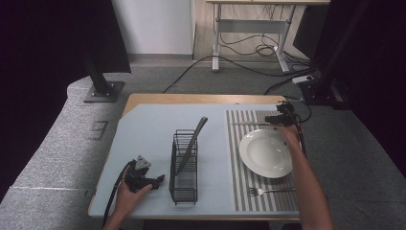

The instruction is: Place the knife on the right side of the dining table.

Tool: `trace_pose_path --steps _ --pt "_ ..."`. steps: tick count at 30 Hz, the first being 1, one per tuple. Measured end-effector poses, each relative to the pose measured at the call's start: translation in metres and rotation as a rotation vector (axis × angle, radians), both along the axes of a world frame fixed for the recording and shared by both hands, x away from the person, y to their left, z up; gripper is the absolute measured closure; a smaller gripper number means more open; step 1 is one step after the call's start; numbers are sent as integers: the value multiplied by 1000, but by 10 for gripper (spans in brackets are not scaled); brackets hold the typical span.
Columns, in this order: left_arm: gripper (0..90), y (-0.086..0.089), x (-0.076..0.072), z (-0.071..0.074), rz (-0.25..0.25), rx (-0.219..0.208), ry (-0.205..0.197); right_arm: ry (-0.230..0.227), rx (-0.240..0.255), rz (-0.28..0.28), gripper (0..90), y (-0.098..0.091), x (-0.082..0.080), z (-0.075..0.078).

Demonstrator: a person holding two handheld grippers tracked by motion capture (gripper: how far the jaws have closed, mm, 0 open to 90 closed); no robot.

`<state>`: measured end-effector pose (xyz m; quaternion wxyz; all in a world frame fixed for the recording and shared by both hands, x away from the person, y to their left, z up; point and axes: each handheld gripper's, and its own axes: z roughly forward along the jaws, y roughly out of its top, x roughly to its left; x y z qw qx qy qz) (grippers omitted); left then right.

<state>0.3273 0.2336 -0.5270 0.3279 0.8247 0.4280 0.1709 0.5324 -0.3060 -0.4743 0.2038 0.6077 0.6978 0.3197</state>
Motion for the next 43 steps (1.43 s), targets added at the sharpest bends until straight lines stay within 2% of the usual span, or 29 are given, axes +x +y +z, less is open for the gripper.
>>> trace_pose_path --steps 2,3,4,6,8,9,12,13,14,15,16,17,18,19,22,23,24,25,30,33,43 --pt "131 0 0 0 0 0 0 -23 14 21 352 5 -13 4" --pt "131 0 0 0 0 0 0 -23 14 21 352 5 -13 4" --pt "131 0 0 0 0 0 0 -37 47 22 352 7 -22 8" --pt "131 0 0 0 0 0 0 -39 58 25 350 7 -25 10" --pt "131 0 0 0 0 0 0 -59 78 27 350 9 -35 14" --pt "131 0 0 0 0 0 -1 -77 92 38 350 11 -45 17" --pt "131 0 0 0 0 0 0 -90 106 67 350 20 -60 16" --pt "130 0 0 0 0 0 0 -90 106 67 350 20 -60 16" --pt "131 0 0 0 0 0 0 -102 93 98 345 29 -72 16" --pt "130 0 0 0 0 0 0 -102 93 98 345 29 -72 16" --pt "130 0 0 0 0 0 0 -120 107 124 344 35 -84 16" --pt "131 0 0 0 0 0 0 -120 107 124 344 35 -84 16" --pt "130 0 0 0 1 0 1 -138 126 147 345 40 -94 16" --pt "130 0 0 0 1 0 1 -138 126 147 345 40 -94 16" --pt "130 0 0 0 0 0 1 -162 140 206 345 52 -115 12" --pt "130 0 0 0 0 0 1 -162 140 206 345 52 -115 12" --pt "131 0 0 0 0 0 0 -168 148 232 343 59 -125 10" --pt "130 0 0 0 0 0 0 -168 148 232 343 59 -125 10" --pt "130 0 0 0 0 1 0 -175 168 274 341 71 -145 4" --pt "131 0 0 0 0 2 -1 -186 157 322 340 83 -158 0" --pt "131 0 0 0 0 2 -1 -173 155 362 338 98 -162 -10"
